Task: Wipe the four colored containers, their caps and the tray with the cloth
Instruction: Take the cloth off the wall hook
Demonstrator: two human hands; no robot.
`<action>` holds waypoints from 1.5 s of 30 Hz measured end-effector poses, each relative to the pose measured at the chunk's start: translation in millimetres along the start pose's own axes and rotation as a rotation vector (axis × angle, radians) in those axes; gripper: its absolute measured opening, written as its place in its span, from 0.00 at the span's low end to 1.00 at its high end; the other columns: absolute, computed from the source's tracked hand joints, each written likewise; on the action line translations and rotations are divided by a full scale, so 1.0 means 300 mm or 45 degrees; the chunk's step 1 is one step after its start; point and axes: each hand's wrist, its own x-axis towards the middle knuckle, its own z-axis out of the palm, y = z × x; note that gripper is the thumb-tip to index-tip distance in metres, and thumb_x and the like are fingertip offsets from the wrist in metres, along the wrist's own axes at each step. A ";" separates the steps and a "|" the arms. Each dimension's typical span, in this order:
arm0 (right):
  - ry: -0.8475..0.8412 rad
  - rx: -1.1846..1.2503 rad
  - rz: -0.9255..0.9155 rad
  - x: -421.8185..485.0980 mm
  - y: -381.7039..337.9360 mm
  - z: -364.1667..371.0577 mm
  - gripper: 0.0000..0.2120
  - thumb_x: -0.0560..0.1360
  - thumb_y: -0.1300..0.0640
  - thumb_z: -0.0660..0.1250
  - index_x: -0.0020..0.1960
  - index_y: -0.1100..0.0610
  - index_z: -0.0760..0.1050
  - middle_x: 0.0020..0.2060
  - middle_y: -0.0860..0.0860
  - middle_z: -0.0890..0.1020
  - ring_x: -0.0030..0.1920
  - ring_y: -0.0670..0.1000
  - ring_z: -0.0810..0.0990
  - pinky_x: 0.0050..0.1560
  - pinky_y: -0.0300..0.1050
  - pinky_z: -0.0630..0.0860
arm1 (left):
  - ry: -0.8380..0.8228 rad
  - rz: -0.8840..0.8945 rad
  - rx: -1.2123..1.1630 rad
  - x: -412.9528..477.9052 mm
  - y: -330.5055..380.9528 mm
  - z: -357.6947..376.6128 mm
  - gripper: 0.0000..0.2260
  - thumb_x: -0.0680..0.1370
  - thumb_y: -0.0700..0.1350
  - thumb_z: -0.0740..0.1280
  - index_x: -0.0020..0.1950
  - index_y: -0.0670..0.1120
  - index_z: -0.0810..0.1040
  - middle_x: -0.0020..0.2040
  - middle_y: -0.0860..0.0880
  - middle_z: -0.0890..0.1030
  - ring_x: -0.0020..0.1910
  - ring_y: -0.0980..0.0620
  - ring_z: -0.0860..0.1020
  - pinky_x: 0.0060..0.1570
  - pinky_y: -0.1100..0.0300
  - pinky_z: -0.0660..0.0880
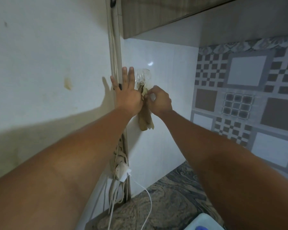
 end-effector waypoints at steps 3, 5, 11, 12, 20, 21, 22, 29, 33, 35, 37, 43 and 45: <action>0.022 -0.012 0.000 0.014 -0.007 -0.008 0.05 0.77 0.52 0.64 0.49 0.51 0.77 0.48 0.46 0.82 0.50 0.54 0.81 0.56 0.57 0.77 | -0.005 0.004 0.061 0.020 -0.010 0.027 0.06 0.76 0.48 0.69 0.42 0.47 0.82 0.81 0.41 0.37 0.78 0.34 0.34 0.71 0.27 0.38; 0.036 -0.029 -0.011 0.023 -0.014 -0.028 0.06 0.77 0.53 0.64 0.49 0.51 0.79 0.50 0.46 0.82 0.53 0.54 0.81 0.58 0.57 0.77 | 0.039 0.039 0.084 0.031 -0.033 0.024 0.10 0.76 0.47 0.69 0.35 0.48 0.79 0.81 0.42 0.39 0.78 0.35 0.35 0.71 0.30 0.32; 0.027 -0.048 0.075 0.081 -0.049 -0.104 0.11 0.82 0.57 0.62 0.57 0.53 0.82 0.55 0.51 0.85 0.57 0.56 0.82 0.63 0.54 0.78 | 0.218 0.130 0.024 0.074 -0.116 -0.061 0.11 0.79 0.49 0.66 0.41 0.45 0.82 0.82 0.42 0.48 0.80 0.35 0.42 0.71 0.34 0.32; 0.037 -0.026 0.069 0.090 -0.056 -0.120 0.11 0.82 0.59 0.61 0.56 0.55 0.82 0.53 0.52 0.85 0.54 0.56 0.83 0.60 0.53 0.79 | 0.239 0.141 0.022 0.076 -0.123 -0.080 0.09 0.79 0.47 0.65 0.43 0.45 0.81 0.82 0.42 0.49 0.80 0.35 0.43 0.72 0.33 0.35; -0.079 0.422 0.064 0.080 -0.178 -0.274 0.08 0.79 0.66 0.68 0.52 0.57 0.83 0.46 0.50 0.84 0.47 0.55 0.84 0.51 0.50 0.84 | 0.118 0.186 -1.016 0.059 -0.132 -0.226 0.12 0.73 0.26 0.61 0.43 0.42 0.76 0.51 0.38 0.81 0.54 0.38 0.80 0.59 0.45 0.76; -0.094 0.502 0.117 0.068 -0.193 -0.289 0.05 0.80 0.64 0.69 0.54 0.57 0.81 0.45 0.50 0.83 0.46 0.54 0.83 0.47 0.50 0.84 | 0.100 0.150 -1.038 0.049 -0.128 -0.241 0.13 0.72 0.26 0.61 0.46 0.43 0.75 0.46 0.39 0.80 0.46 0.40 0.80 0.50 0.45 0.78; -0.104 0.531 0.180 0.055 -0.206 -0.303 0.06 0.80 0.61 0.70 0.57 0.56 0.79 0.46 0.50 0.81 0.45 0.53 0.83 0.44 0.49 0.85 | 0.076 0.123 -1.027 0.041 -0.123 -0.256 0.14 0.72 0.27 0.62 0.51 0.42 0.74 0.45 0.39 0.79 0.43 0.42 0.78 0.44 0.46 0.78; -0.452 0.465 0.462 -0.042 -0.214 -0.387 0.15 0.81 0.52 0.71 0.63 0.60 0.80 0.59 0.56 0.83 0.53 0.53 0.83 0.46 0.41 0.80 | -0.403 -0.177 -1.067 -0.004 -0.048 -0.376 0.13 0.78 0.53 0.67 0.48 0.43 0.77 0.42 0.49 0.75 0.40 0.51 0.75 0.35 0.60 0.69; -0.910 0.911 0.772 -0.130 -0.152 -0.409 0.44 0.75 0.27 0.60 0.69 0.66 0.73 0.60 0.60 0.82 0.59 0.57 0.82 0.65 0.53 0.78 | -0.367 -0.238 -1.173 -0.018 -0.057 -0.393 0.12 0.77 0.47 0.68 0.43 0.37 0.81 0.36 0.46 0.75 0.38 0.48 0.76 0.36 0.58 0.70; -1.048 0.898 0.735 -0.176 -0.119 -0.410 0.55 0.63 0.25 0.73 0.74 0.65 0.70 0.57 0.60 0.79 0.59 0.57 0.78 0.64 0.52 0.77 | -0.398 -0.281 -1.181 -0.022 -0.071 -0.402 0.10 0.76 0.45 0.68 0.45 0.37 0.81 0.37 0.46 0.75 0.40 0.48 0.76 0.36 0.58 0.71; -1.081 0.840 0.682 -0.210 -0.112 -0.420 0.52 0.59 0.35 0.83 0.74 0.62 0.72 0.62 0.59 0.80 0.63 0.58 0.79 0.65 0.55 0.78 | -0.438 -0.306 -1.158 -0.035 -0.091 -0.405 0.10 0.76 0.46 0.70 0.44 0.39 0.79 0.36 0.47 0.74 0.39 0.48 0.76 0.33 0.60 0.70; -0.804 0.804 0.816 -0.220 -0.213 -0.449 0.16 0.81 0.52 0.69 0.63 0.61 0.78 0.52 0.56 0.86 0.47 0.54 0.86 0.51 0.49 0.84 | -0.567 -0.668 -1.273 -0.161 -0.138 -0.278 0.31 0.79 0.64 0.61 0.68 0.40 0.74 0.57 0.44 0.81 0.56 0.43 0.78 0.59 0.51 0.75; -0.697 0.764 0.823 -0.227 -0.228 -0.442 0.15 0.82 0.54 0.67 0.64 0.62 0.78 0.52 0.57 0.85 0.48 0.55 0.85 0.51 0.52 0.83 | -1.001 -0.916 -1.551 -0.266 -0.114 -0.223 0.37 0.79 0.70 0.51 0.74 0.41 0.65 0.62 0.39 0.80 0.56 0.40 0.79 0.55 0.48 0.75</action>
